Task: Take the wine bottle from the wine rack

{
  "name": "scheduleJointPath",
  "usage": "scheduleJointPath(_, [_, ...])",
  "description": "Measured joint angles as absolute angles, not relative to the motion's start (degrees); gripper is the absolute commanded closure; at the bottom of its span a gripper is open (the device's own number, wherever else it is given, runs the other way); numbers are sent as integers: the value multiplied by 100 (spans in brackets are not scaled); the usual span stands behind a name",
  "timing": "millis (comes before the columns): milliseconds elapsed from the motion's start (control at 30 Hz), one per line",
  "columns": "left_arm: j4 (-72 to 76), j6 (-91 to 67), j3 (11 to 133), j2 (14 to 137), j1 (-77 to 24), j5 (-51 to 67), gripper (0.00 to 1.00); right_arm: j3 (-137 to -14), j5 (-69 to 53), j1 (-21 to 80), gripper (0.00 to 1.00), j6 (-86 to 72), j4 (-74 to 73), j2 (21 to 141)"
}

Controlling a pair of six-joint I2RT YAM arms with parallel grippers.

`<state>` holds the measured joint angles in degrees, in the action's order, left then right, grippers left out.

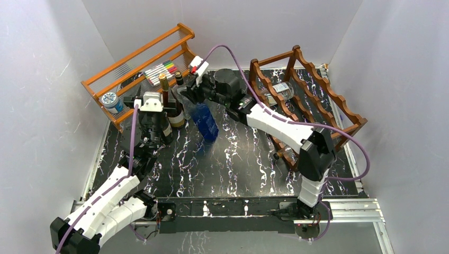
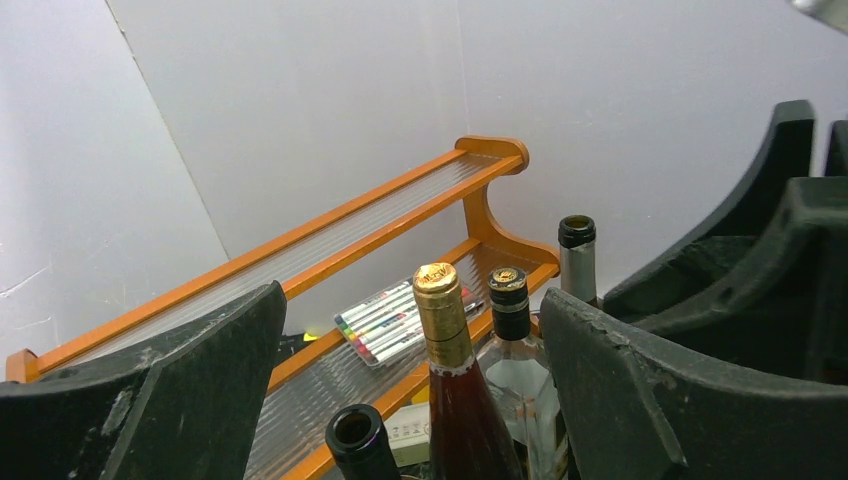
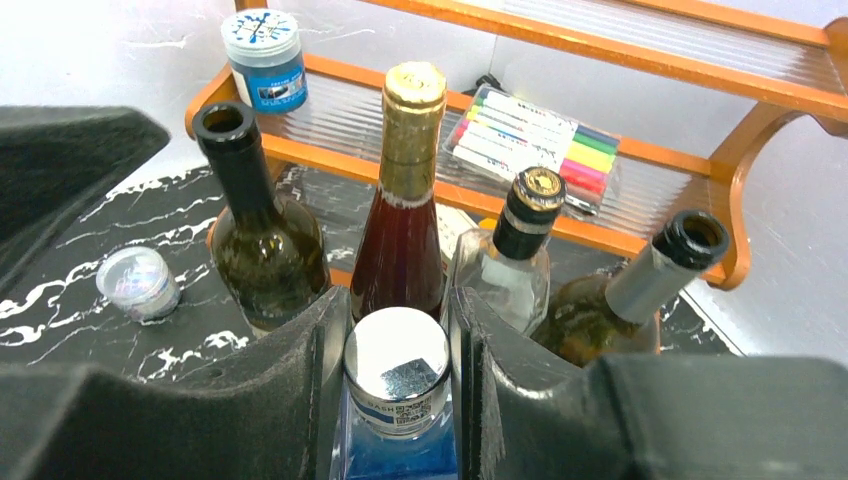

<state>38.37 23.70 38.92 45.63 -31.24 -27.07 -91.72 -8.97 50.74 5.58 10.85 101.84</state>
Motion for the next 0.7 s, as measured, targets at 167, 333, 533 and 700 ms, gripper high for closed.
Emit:
scheduleJointPath(167, [3876, 2403, 3883, 4554, -3096, -2757, 2, -9452, -969, 5024, 100, 445, 1444, 10589])
scheduleJointPath(333, [3922, 2447, 3868, 4547, -3081, -2797, 2, -9463, -961, 4967, 100, 381, 1568, 10634])
scheduleJointPath(533, [3964, 2451, 3820, 4543, -3052, -2810, 2, -9566, -958, 4908, 100, 362, 1566, 10689])
scheduleJointPath(700, [3983, 2449, 3817, 4543, -3046, -2810, 2, -9583, -937, 4873, 100, 384, 1546, 10696])
